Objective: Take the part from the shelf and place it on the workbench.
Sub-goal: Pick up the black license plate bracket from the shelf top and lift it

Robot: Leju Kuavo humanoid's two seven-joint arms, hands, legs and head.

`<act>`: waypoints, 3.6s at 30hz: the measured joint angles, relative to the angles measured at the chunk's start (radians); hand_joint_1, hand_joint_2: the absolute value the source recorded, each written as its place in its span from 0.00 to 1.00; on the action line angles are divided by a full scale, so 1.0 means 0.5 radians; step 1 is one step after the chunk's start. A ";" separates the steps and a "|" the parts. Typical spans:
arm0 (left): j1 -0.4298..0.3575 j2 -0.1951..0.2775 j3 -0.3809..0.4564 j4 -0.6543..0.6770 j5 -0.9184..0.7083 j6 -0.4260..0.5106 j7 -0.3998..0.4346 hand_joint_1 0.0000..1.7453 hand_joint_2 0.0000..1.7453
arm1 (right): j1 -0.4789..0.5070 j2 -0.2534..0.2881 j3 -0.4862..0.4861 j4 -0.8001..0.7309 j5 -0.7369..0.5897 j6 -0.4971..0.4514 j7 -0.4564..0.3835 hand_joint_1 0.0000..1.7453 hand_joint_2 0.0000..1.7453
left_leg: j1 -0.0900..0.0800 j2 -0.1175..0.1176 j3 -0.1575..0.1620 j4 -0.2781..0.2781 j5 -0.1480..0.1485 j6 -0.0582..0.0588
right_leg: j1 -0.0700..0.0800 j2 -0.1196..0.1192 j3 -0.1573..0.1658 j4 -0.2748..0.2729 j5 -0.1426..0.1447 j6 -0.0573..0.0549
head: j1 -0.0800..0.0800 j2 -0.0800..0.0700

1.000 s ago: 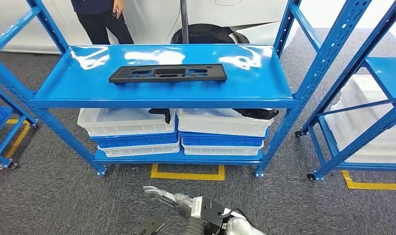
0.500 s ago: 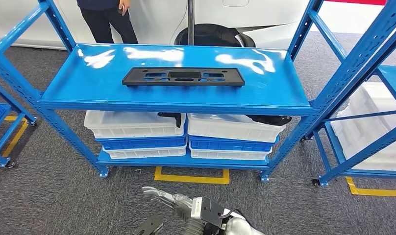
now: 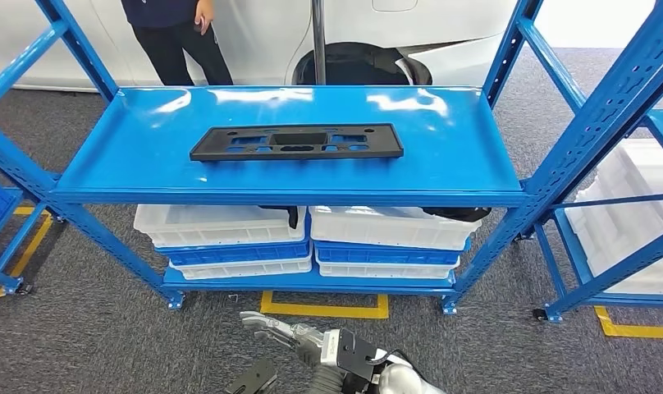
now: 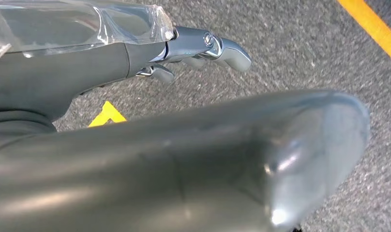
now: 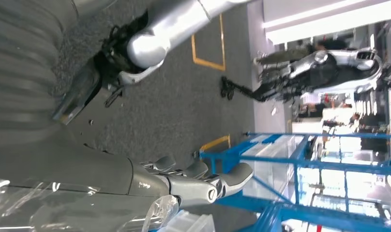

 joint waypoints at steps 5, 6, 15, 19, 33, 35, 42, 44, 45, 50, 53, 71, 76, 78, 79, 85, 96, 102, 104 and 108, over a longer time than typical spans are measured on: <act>0.008 0.006 -0.002 0.000 -0.006 -0.017 0.005 0.00 0.00 | 0.007 0.000 0.002 0.000 -0.001 0.000 0.005 0.00 1.00 | 0.022 0.008 -0.066 -0.142 0.256 -0.029 | -0.012 0.010 0.104 0.001 -0.083 0.032 | -0.001 0.000; 0.006 0.007 -0.004 0.000 -0.007 -0.020 0.006 0.00 0.00 | 0.006 0.000 0.002 0.000 -0.002 0.000 0.006 0.00 1.00 | 0.021 0.010 -0.015 -0.281 0.328 -0.028 | -0.010 0.012 0.125 0.003 -0.105 0.046 | -0.002 0.000; 0.004 0.007 -0.017 -0.004 0.003 -0.022 0.007 0.00 0.00 | -0.010 -0.002 0.003 -0.005 -0.003 -0.024 0.008 0.00 1.00 | 0.006 0.002 0.115 -0.437 0.301 0.098 | -0.011 0.007 -0.064 0.451 -0.322 0.119 | 0.015 0.000; 0.008 0.007 -0.017 -0.004 0.037 0.005 0.019 0.00 0.00 | -0.051 -0.008 -0.007 0.000 0.091 -0.184 0.078 0.00 1.00 | -0.009 -0.002 0.182 -0.436 0.248 0.103 | -0.003 0.007 -0.236 0.536 -0.231 0.098 | 0.016 0.000; 0.051 0.041 -0.016 -0.004 0.208 -0.016 0.059 0.00 0.00 | -0.275 0.003 -0.277 0.039 0.567 -0.959 0.420 0.00 1.00 | -0.021 -0.003 0.261 -0.490 0.185 0.097 | 0.023 0.018 -0.103 0.048 0.047 0.039 | 0.010 0.000; 0.051 0.046 -0.016 -0.004 0.217 -0.028 0.066 0.00 0.00 | -0.298 0.011 -0.314 0.051 0.546 -0.938 0.408 0.00 1.00 | -0.021 -0.003 0.262 -0.497 0.185 0.095 | 0.024 0.018 -0.103 0.048 0.047 0.035 | 0.010 0.000; 0.052 0.054 -0.016 -0.004 0.214 -0.047 0.071 0.00 0.00 | -0.424 0.020 -0.431 0.089 0.522 -0.906 0.380 0.00 1.00 | -0.021 -0.003 0.260 -0.500 0.199 0.051 | 0.026 0.015 -0.103 0.048 0.056 0.021 | 0.010 0.000; 0.052 0.054 -0.016 -0.004 0.210 -0.043 0.068 0.00 0.00 | -0.438 0.027 -0.455 0.097 0.510 -0.887 0.375 0.00 1.00 | -0.023 -0.003 0.260 -0.500 0.201 0.046 | 0.024 0.015 -0.102 0.048 0.058 0.022 | 0.010 0.000; 0.052 0.054 -0.016 -0.004 0.209 -0.041 0.066 0.00 0.00 | -0.441 0.032 -0.464 0.103 0.501 -0.880 0.370 0.00 1.00 | -0.024 -0.003 0.260 -0.500 0.201 0.046 | 0.022 0.014 -0.102 0.048 0.059 0.023 | 0.010 0.000; 0.051 0.056 -0.016 -0.004 0.208 -0.048 0.066 0.00 0.00 | -0.444 0.059 -0.503 0.135 0.445 -0.854 0.343 0.00 1.00 | -0.031 -0.003 0.261 -0.500 0.202 0.046 | 0.016 0.013 -0.102 0.048 0.061 0.025 | 0.010 0.000; 0.052 0.056 -0.016 -0.004 0.208 -0.059 0.068 0.00 0.00 | -0.447 0.066 -0.522 0.151 0.434 -0.855 0.341 0.00 1.00 | -0.032 -0.003 0.260 -0.499 0.201 0.046 | 0.014 0.013 -0.102 0.048 0.061 0.025 | 0.010 0.000; 0.052 0.074 -0.016 -0.004 0.224 -0.096 0.125 0.00 0.00 | -0.638 0.077 -0.446 0.274 1.315 -0.981 0.827 0.00 1.00 | -0.033 -0.003 0.260 -0.499 0.201 0.046 | 0.012 0.011 -0.102 0.048 0.061 0.025 | 0.010 0.000; 0.057 0.078 -0.016 -0.004 0.245 -0.096 0.131 0.00 0.00 | -0.675 0.083 -0.415 0.324 1.437 -1.003 0.874 0.00 1.00 | -0.033 -0.004 0.259 -0.500 0.201 0.046 | 0.012 0.011 -0.103 0.048 0.061 0.025 | 0.010 0.000; 0.058 0.080 -0.016 -0.004 0.248 -0.097 0.131 0.00 0.00 | -0.689 0.084 -0.406 0.347 1.467 -1.005 0.885 0.00 1.00 | -0.034 -0.004 0.259 -0.499 0.201 0.046 | 0.012 0.011 -0.103 0.048 0.061 0.025 | 0.010 0.000; 0.058 0.081 -0.016 -0.004 0.249 -0.099 0.131 0.00 0.00 | -0.697 0.084 -0.402 0.356 1.477 -1.005 0.889 0.00 1.00 | -0.034 -0.004 0.259 -0.499 0.201 0.046 | 0.012 0.011 -0.103 0.048 0.061 0.025 | 0.010 0.000; 0.060 0.088 -0.016 -0.004 0.251 -0.115 0.133 0.00 0.00 | -0.728 0.086 -0.385 0.406 1.487 -1.007 0.886 0.00 1.00 | -0.034 -0.004 0.259 -0.499 0.201 0.046 | 0.012 0.011 -0.103 0.048 0.061 0.025 | 0.010 0.000; 0.055 0.106 -0.016 -0.003 0.244 -0.173 0.168 0.00 0.00 | -0.836 0.090 -0.408 0.483 1.318 -0.980 0.838 0.00 1.00 | -0.034 -0.003 0.260 -0.499 0.201 0.046 | 0.012 0.011 -0.103 0.048 0.061 0.025 | 0.010 0.000; 0.044 0.120 -0.016 -0.003 0.224 -0.194 0.188 0.00 0.00 | -0.890 0.092 -0.413 0.617 1.237 -0.911 0.829 0.00 1.00 | -0.034 -0.003 0.259 -0.499 0.201 0.046 | 0.012 0.011 -0.103 0.048 0.061 0.025 | 0.010 0.000; 0.040 0.125 -0.016 -0.003 0.216 -0.200 0.198 0.00 0.00 | -0.917 0.096 -0.410 0.689 1.272 -0.918 0.849 0.00 1.00 | -0.034 -0.003 0.259 -0.499 0.201 0.046 | 0.012 0.011 -0.103 0.048 0.061 0.025 | 0.010 0.000; 0.036 0.133 -0.016 -0.004 0.211 -0.204 0.211 0.00 0.00 | -0.976 0.109 -0.400 0.818 1.397 -0.937 0.919 0.00 1.00 | -0.034 -0.004 0.259 -0.499 0.201 0.046 | 0.012 0.011 -0.103 0.048 0.061 0.025 | 0.010 0.000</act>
